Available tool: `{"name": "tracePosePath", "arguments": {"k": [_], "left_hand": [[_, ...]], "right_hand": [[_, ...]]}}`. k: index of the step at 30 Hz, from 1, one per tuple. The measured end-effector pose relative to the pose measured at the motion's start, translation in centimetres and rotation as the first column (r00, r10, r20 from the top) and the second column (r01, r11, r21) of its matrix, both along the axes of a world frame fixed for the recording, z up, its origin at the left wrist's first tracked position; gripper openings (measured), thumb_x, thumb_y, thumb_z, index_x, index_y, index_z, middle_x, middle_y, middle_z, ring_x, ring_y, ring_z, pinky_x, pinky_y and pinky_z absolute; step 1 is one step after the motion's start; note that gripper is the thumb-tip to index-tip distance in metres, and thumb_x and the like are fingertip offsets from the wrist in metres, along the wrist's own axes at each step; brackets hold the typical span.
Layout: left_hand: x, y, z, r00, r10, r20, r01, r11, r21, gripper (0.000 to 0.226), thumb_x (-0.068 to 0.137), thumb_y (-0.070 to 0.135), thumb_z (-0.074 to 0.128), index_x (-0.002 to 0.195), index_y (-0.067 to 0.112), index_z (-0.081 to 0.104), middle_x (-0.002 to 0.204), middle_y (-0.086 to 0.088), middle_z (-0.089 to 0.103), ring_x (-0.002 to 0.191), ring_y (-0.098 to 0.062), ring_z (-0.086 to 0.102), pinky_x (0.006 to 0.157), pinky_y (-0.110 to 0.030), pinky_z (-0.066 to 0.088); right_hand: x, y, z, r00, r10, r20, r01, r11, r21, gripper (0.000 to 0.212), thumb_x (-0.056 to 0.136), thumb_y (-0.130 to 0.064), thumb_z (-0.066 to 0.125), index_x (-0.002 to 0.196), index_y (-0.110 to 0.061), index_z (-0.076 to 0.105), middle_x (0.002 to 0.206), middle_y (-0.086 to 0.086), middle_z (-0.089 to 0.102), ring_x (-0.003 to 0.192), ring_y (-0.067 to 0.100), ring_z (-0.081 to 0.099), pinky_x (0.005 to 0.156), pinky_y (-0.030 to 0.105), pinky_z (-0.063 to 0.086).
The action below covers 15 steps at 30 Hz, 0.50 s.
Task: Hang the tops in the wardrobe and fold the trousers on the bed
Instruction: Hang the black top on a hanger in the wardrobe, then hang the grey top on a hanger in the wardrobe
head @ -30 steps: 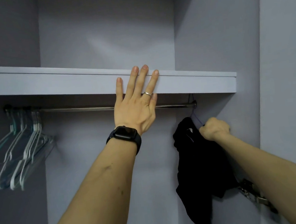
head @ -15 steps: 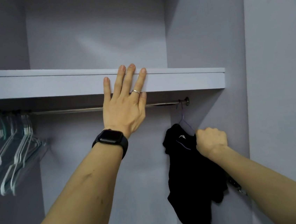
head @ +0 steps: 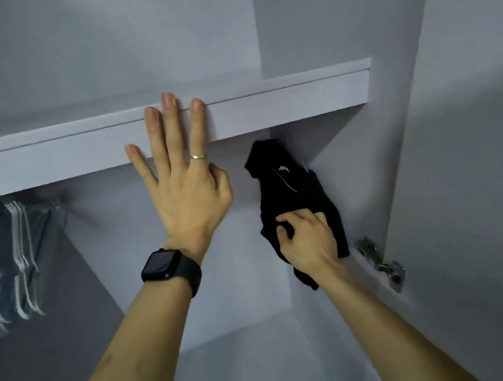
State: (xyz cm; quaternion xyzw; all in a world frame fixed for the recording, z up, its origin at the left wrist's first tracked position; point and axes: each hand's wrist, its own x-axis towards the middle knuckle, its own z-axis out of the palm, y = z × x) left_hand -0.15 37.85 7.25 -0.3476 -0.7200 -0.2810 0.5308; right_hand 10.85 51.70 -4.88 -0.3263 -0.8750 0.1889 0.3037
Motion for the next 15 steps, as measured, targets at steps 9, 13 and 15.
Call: {"name": "tracePosePath", "arguments": {"k": [9, 13, 15], "left_hand": [[11.1, -8.0, -13.0, 0.553, -0.177, 0.814, 0.57, 0.793, -0.215, 0.068, 0.093, 0.004, 0.057, 0.153, 0.03, 0.041, 0.138, -0.012, 0.06, 0.135, -0.028, 0.048, 0.119, -0.044, 0.031], [14.4, -7.8, -16.3, 0.326, -0.119, 0.938, 0.777, 0.599, -0.194, 0.062, 0.098, 0.01, 0.053, 0.154, 0.032, 0.039, 0.146, -0.003, 0.055, 0.133, -0.023, 0.05, 0.112, -0.032, 0.041], [17.3, -7.9, -17.4, 0.248, -0.11, 0.962, 0.89, 0.419, -0.181, 0.058, 0.1, 0.014, 0.053, 0.153, 0.032, 0.04, 0.147, -0.001, 0.055, 0.13, -0.021, 0.052, 0.107, -0.028, 0.043]], "right_hand": [[15.8, -8.1, -0.2, 0.989, -0.125, -0.075, 0.068, 0.85, -0.523, 0.023, 0.098, -0.032, 0.062, 0.118, -0.034, 0.073, 0.122, -0.015, 0.067, 0.098, -0.011, 0.051, 0.077, -0.008, 0.032], [23.2, -12.6, -2.0, 0.969, -0.246, 0.014, 0.213, 0.808, -0.549, 0.023, 0.099, -0.035, 0.062, 0.119, -0.037, 0.072, 0.125, -0.02, 0.066, 0.111, -0.002, 0.057, 0.082, -0.007, 0.032], [27.3, -16.0, -2.6, 0.934, -0.35, 0.067, 0.327, 0.767, -0.552, 0.023, 0.099, -0.037, 0.061, 0.12, -0.039, 0.071, 0.122, -0.024, 0.064, 0.107, -0.006, 0.055, 0.083, -0.005, 0.033]]}}
